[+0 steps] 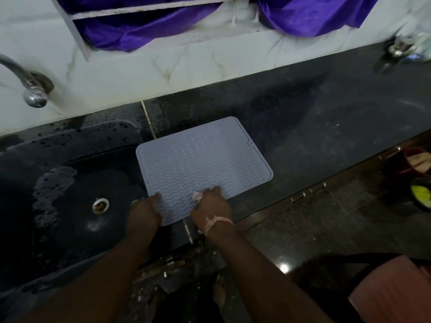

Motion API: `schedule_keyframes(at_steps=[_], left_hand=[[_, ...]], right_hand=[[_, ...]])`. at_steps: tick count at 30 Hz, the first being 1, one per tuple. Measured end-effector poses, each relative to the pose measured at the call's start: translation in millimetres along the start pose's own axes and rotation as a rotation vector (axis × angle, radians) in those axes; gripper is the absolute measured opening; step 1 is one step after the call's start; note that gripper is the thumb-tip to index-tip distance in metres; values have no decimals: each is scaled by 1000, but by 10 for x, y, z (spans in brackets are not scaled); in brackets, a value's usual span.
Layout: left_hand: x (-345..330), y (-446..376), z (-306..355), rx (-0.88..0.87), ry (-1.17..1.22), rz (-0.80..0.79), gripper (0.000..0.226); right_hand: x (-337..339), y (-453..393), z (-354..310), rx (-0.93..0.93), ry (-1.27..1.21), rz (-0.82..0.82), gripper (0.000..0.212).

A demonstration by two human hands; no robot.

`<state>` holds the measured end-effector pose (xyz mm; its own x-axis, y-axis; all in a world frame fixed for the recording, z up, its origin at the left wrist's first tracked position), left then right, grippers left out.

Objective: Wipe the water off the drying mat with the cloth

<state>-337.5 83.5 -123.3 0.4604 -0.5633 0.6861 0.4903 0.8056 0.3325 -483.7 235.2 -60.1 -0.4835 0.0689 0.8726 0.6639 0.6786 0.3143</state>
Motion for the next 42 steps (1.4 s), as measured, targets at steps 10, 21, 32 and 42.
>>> schedule_keyframes(at_steps=[10, 21, 32, 42], left_hand=[[49, -6, -32, 92, 61, -27, 61], [65, -3, -21, 116, 39, 2, 50], [93, 81, 89, 152, 39, 12, 59], [95, 47, 23, 155, 256, -15, 31]], right_hand=[[664, -549, 1170, -278, 115, 91, 41], [-215, 136, -356, 93, -49, -73, 37], [71, -144, 272, -135, 123, 92, 36], [-292, -19, -432, 83, -294, -196, 27]])
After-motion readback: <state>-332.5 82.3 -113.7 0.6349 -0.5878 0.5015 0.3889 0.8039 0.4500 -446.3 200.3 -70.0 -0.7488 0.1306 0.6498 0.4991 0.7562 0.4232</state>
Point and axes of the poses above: each hand's wrist, its own y-axis away from the middle knuckle, its own x-axis out of the back of the hand, z = x × y, the point moved 6 cm from there along -y, towards the middle knuckle, and after that the axes turned 10 degrees about y, right-handed, at the moved point
